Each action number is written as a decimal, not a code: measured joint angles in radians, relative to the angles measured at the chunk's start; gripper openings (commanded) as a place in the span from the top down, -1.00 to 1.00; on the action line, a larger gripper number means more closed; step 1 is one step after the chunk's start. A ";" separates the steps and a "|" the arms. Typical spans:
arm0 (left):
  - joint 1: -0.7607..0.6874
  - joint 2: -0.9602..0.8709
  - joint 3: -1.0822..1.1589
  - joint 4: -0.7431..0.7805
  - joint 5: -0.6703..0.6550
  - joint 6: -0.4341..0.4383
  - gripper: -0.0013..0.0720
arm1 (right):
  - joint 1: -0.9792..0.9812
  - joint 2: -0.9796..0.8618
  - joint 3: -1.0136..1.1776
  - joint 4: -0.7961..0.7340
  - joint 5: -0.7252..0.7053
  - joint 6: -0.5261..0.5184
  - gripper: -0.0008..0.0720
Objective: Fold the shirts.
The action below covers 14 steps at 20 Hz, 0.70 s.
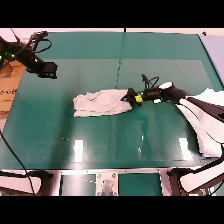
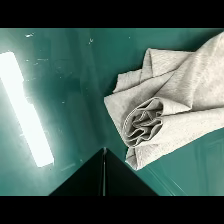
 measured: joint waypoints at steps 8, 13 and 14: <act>0.000 0.000 0.000 0.000 -0.021 0.000 0.91 | -0.325 0.288 0.275 -0.015 0.106 0.170 0.95; 0.000 0.000 0.000 -0.002 -0.032 0.000 0.91 | -0.708 0.415 0.313 -0.053 0.197 0.331 0.96; 0.000 0.000 0.000 -0.002 -0.032 0.000 0.91 | -0.784 0.435 0.316 -0.071 0.220 0.354 0.95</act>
